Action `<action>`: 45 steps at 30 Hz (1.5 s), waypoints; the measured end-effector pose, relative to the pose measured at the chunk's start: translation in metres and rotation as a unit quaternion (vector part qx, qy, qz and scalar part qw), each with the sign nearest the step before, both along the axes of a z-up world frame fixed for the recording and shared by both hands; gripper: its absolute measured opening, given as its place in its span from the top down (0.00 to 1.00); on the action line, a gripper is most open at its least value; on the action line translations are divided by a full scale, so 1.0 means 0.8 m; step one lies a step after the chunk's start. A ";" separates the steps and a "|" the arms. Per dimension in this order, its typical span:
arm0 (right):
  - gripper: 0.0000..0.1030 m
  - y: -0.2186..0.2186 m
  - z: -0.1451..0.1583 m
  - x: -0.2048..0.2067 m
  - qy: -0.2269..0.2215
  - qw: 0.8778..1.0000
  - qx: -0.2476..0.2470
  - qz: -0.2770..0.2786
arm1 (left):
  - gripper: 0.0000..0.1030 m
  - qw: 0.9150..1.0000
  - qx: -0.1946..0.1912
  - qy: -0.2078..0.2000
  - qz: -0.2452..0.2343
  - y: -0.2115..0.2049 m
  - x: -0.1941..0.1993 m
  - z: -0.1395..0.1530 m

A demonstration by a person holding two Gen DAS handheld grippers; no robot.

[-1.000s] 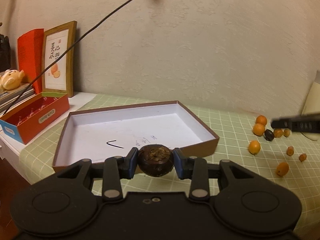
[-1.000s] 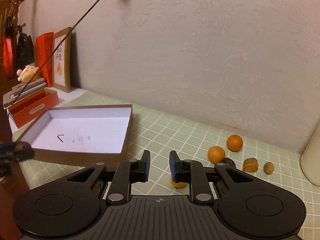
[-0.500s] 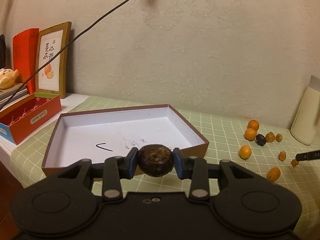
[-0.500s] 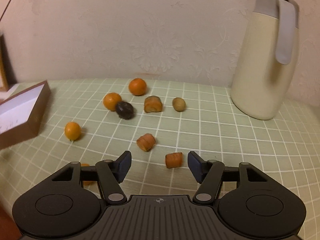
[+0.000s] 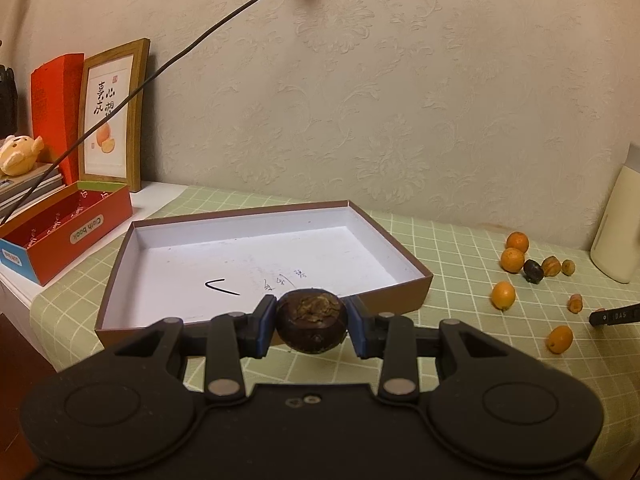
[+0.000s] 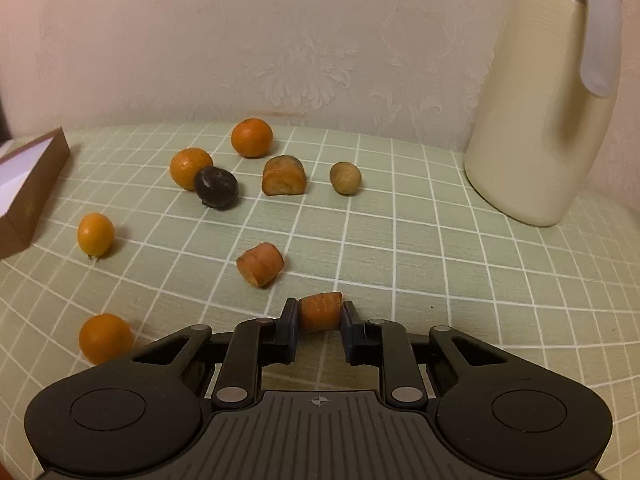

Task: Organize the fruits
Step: 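Carry the chestnut and orange piece in both tools over the cardboard box, then open both tools to drop the chestnut and orange piece into the box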

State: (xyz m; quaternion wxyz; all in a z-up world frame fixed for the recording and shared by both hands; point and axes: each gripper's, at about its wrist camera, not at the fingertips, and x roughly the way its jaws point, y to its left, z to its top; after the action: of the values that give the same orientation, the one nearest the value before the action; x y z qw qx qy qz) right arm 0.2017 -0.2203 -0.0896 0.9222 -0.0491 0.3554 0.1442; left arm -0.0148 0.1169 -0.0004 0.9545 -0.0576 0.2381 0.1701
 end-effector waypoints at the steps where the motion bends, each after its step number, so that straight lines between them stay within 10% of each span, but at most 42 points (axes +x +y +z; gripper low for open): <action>1: 0.79 0.000 0.000 -0.001 0.001 1.000 0.002 0.004 | 0.73 1.000 0.001 -0.001 0.000 0.000 -0.001 0.000; 24: 0.79 0.212 0.114 -0.125 -0.097 0.962 0.071 0.246 | 0.73 0.999 0.005 -0.009 0.054 0.041 -0.029 0.008; 45: 0.79 0.323 0.097 -0.043 -0.072 0.961 0.100 0.249 | 0.73 0.991 0.005 0.008 0.133 0.144 0.008 0.003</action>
State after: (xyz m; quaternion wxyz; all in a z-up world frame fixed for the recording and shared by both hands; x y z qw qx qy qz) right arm 0.1675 0.0382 -0.0117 0.8805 -0.0538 0.2489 0.3998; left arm -0.0081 0.2319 0.0017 0.9219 -0.0823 0.2348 0.2971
